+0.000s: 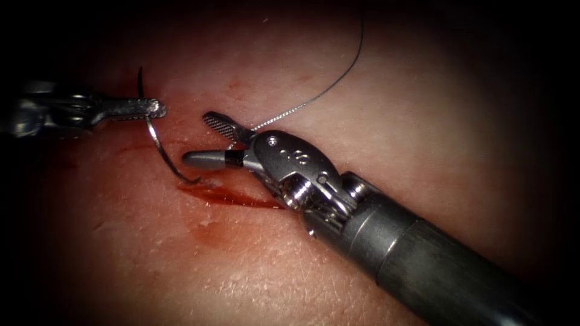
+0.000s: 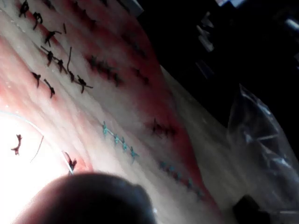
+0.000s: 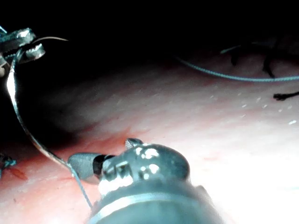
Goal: Wound Closure
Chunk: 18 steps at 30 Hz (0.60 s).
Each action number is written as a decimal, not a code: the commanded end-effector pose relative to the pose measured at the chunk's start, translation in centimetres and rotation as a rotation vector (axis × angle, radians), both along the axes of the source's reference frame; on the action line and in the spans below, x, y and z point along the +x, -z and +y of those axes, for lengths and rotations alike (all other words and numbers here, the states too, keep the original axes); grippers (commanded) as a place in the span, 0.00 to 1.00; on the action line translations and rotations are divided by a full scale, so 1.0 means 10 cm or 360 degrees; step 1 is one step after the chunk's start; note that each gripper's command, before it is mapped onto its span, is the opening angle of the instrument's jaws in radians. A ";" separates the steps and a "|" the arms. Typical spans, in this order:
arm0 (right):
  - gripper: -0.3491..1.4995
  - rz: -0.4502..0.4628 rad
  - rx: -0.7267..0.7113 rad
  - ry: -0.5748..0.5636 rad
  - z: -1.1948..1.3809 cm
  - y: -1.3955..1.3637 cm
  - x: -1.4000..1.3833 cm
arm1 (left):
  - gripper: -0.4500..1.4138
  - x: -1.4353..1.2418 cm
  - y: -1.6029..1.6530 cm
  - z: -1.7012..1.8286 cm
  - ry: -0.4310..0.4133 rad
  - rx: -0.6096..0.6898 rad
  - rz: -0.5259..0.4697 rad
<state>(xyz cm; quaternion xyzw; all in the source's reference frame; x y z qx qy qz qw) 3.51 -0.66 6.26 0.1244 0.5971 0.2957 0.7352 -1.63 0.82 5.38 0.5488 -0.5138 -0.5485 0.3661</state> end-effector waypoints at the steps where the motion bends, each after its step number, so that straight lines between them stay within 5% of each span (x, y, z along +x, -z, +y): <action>1: 0.56 0.0005 -0.0017 0.0003 0.004 -0.001 0.016 | 0.00 0.000 0.003 0.013 0.0031 -0.0066 0.0017; 3: 0.55 0.0002 -0.0022 0.0002 0.002 -0.004 0.019 | 0.00 0.001 -0.003 0.015 0.0050 -0.0082 0.0025; 10: 0.20 0.0008 -0.0031 0.0018 -0.003 -0.011 0.022 | 0.00 0.001 -0.010 0.023 0.0158 -0.0172 -0.0035; 15: 0.35 0.0032 -0.0030 0.0063 -0.010 -0.009 0.021 | 0.00 0.008 -0.009 0.032 0.0250 -0.0348 -0.0063; 18: 0.28 0.0043 -0.0029 0.0083 -0.015 -0.007 0.022 | 0.00 0.012 -0.010 0.038 0.0292 -0.0438 -0.0093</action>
